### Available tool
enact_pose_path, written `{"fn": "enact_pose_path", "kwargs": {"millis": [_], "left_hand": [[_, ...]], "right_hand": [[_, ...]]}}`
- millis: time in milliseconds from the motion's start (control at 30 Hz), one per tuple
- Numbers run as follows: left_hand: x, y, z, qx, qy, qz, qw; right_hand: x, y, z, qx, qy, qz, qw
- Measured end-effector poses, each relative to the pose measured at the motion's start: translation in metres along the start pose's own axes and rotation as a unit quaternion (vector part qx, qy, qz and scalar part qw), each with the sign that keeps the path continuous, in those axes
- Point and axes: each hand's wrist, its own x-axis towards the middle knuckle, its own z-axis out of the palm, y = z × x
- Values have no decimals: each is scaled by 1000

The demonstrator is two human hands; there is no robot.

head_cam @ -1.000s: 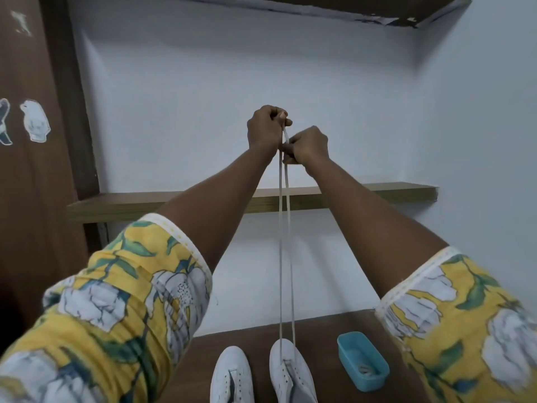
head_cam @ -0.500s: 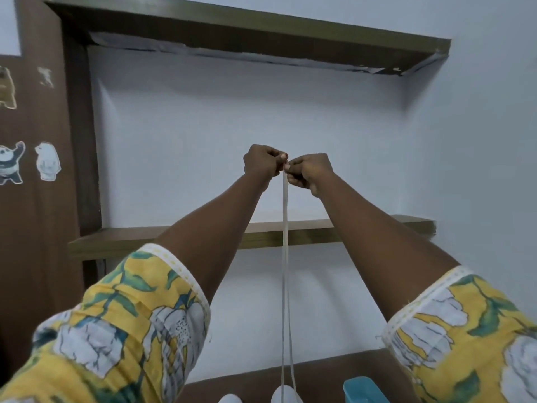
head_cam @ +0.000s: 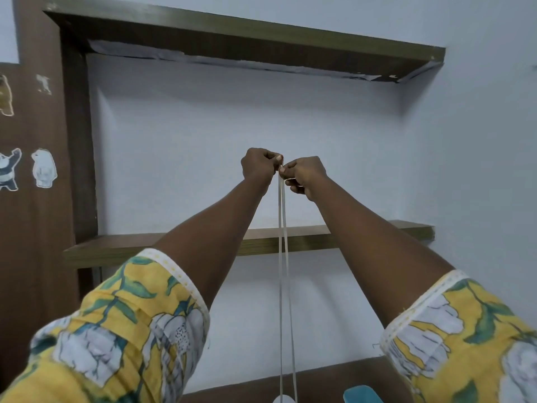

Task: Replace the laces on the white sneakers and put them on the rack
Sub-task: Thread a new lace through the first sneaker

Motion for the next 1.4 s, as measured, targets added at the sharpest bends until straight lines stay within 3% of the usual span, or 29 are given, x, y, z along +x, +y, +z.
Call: {"fn": "enact_pose_path", "kwargs": {"millis": [533,900,1400], "left_hand": [[1,-17,-2,-83,-45,-33,995],[-9,-20,-6,-230,-133,-94,959],[-20,-14,5,-217,-83,-131,964]], "right_hand": [[-2,0,-6,-25,-60,-17,998],[-5,6,-10,-20,-79,-14,997],[-4,0,-15,-28,51,-26,998]]}}
